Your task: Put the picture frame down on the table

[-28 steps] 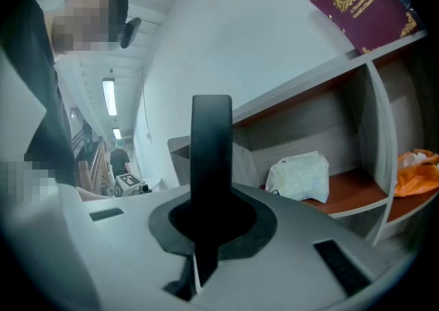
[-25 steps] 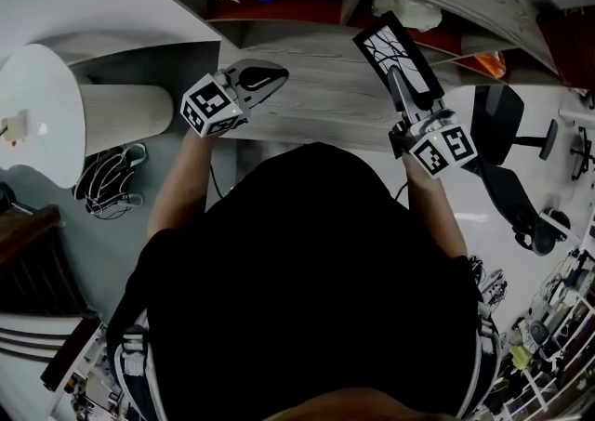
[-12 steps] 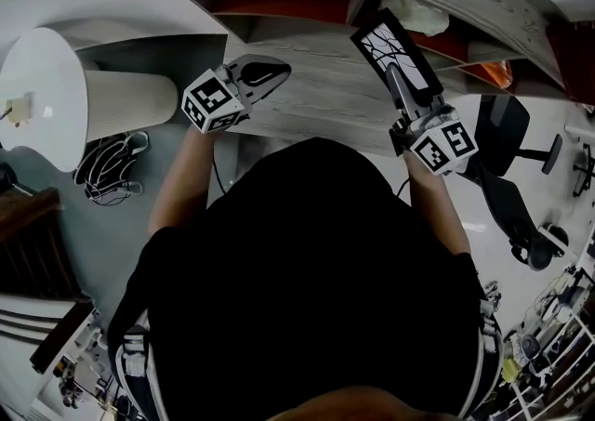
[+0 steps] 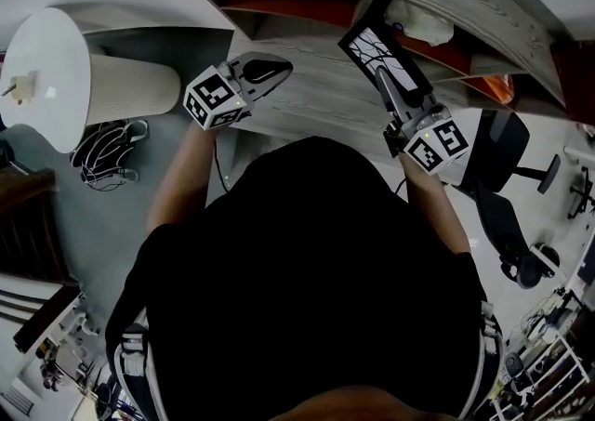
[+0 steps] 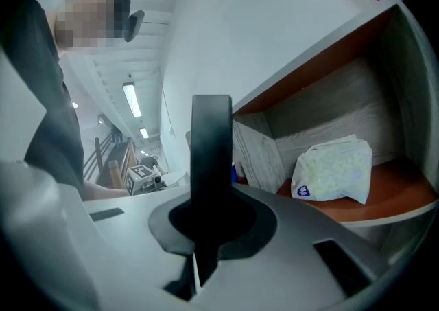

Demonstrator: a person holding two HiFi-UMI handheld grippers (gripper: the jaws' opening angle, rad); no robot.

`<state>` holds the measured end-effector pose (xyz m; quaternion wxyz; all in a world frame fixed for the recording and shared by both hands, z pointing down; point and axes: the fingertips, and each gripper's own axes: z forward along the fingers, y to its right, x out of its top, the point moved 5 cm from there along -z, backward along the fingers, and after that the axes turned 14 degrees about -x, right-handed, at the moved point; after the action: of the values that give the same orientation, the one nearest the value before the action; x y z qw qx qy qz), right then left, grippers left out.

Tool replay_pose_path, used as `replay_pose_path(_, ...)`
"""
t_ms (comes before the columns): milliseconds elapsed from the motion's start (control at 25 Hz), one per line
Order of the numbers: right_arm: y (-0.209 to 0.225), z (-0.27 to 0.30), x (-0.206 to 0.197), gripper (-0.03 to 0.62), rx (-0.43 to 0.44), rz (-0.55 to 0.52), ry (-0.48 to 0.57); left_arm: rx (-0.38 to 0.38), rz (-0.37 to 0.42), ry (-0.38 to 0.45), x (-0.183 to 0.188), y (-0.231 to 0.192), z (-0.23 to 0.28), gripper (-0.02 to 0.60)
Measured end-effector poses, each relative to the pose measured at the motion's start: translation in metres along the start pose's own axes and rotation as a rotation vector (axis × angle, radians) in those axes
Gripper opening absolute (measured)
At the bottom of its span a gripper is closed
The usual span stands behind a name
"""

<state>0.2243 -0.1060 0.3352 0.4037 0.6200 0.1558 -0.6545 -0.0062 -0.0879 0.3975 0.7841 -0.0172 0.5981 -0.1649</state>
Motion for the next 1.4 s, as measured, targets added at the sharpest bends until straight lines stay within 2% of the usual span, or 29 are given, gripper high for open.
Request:
replay_pose_path(320, -0.002, 0.008, -0.009, 0.015, 0.05, 0.021, -0.035, 0.022, -0.021, -0.031, -0.006, 0.007, -0.003, 0.018)
replay_pose_path(600, -0.01, 0.021, -0.021, 0.017, 0.096, 0.01, -0.078, 0.103, -0.017, -0.013, -0.01, 0.006, -0.028, 0.018)
replay_pose_path(800, -0.017, 0.033, -0.031, 0.017, 0.094, 0.006, -0.097, 0.139, -0.029, 0.019, -0.021, 0.003, -0.045, 0.02)
replay_pose_path(1400, -0.03, 0.045, -0.031, 0.015, 0.003, 0.006, -0.063, 0.133, -0.052, 0.056, -0.036, -0.009, -0.086, 0.02)
